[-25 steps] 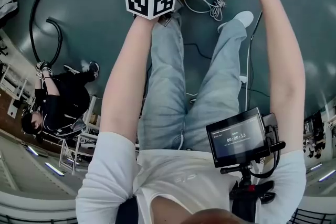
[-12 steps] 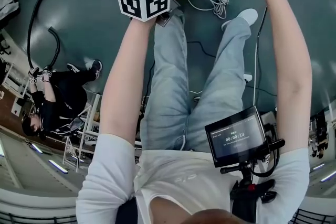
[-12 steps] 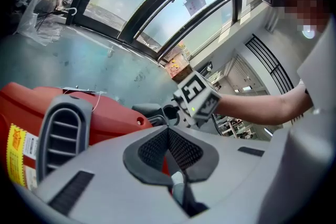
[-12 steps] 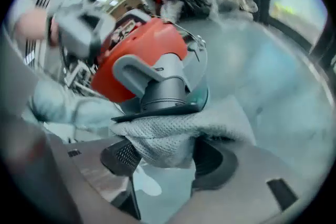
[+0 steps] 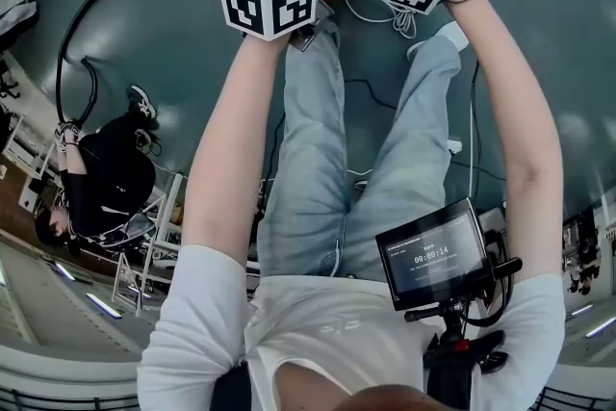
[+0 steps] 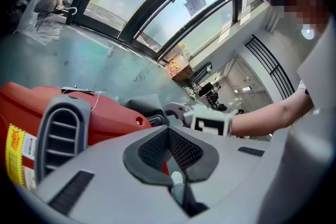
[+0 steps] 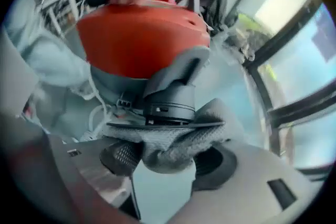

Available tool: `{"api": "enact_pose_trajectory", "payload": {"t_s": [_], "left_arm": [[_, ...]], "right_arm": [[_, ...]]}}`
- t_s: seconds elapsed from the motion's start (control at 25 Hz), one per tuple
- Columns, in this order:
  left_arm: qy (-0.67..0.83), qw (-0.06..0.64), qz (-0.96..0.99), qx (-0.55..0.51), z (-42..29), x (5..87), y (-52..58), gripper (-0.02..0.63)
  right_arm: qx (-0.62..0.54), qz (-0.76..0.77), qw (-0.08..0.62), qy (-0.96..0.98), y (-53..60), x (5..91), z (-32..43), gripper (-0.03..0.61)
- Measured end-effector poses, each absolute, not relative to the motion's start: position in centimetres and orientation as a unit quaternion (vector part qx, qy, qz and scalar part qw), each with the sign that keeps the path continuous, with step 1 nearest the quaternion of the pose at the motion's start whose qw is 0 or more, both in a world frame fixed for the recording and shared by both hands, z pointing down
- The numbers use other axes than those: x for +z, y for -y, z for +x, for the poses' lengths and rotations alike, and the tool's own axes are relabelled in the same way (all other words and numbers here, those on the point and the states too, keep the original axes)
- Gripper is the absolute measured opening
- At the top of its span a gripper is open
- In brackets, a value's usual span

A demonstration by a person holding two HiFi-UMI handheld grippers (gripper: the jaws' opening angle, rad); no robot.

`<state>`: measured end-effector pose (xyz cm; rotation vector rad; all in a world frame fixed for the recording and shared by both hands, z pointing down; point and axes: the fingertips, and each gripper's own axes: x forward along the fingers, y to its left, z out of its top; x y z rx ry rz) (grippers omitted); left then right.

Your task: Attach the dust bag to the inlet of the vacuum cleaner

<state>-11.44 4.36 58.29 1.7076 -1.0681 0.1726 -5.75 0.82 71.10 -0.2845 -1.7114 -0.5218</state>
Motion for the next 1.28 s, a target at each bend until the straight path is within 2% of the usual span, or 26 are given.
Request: {"api": "enact_pose_trajectory", "payload": {"t_s": [0.12, 0.2, 0.28, 0.4, 0.48, 0.72, 1.04, 1.28], "left_arm": [[0.448, 0.530, 0.717, 0.071, -11.8, 58.1, -3.7, 0.005], [0.450, 0.530, 0.715, 0.070, -11.9, 58.2, -3.7, 0.005], [0.451, 0.530, 0.714, 0.068, -12.0, 58.4, -3.9, 0.005], [0.451, 0.529, 0.716, 0.070, -12.0, 58.8, -3.9, 0.005], [0.449, 0.529, 0.716, 0.070, -11.9, 58.8, -4.0, 0.005], [0.452, 0.531, 0.714, 0.068, -12.2, 59.5, -4.3, 0.005], [0.455, 0.541, 0.704, 0.070, -12.7, 60.5, -4.4, 0.005], [0.422, 0.470, 0.770, 0.086, -8.9, 52.4, -5.3, 0.005]], "right_arm": [[0.008, -0.194, 0.655, 0.730, -1.0, 70.4, -5.8, 0.275], [0.095, -0.231, 0.664, 0.705, -1.1, 69.2, -6.3, 0.275], [0.035, -0.212, 0.669, 0.712, -1.0, 69.0, -6.6, 0.275], [-0.172, -0.122, 0.648, 0.732, -0.7, 70.1, -6.4, 0.275], [-0.224, -0.080, 0.621, 0.747, -0.6, 70.8, -6.0, 0.275], [0.038, -0.099, 0.606, 0.788, -0.3, 67.7, -4.0, 0.275], [0.109, 0.001, 0.522, 0.846, 0.0, 61.5, -2.6, 0.274], [0.176, 0.056, 0.393, 0.901, -1.0, 50.7, -2.7, 0.273]]}}
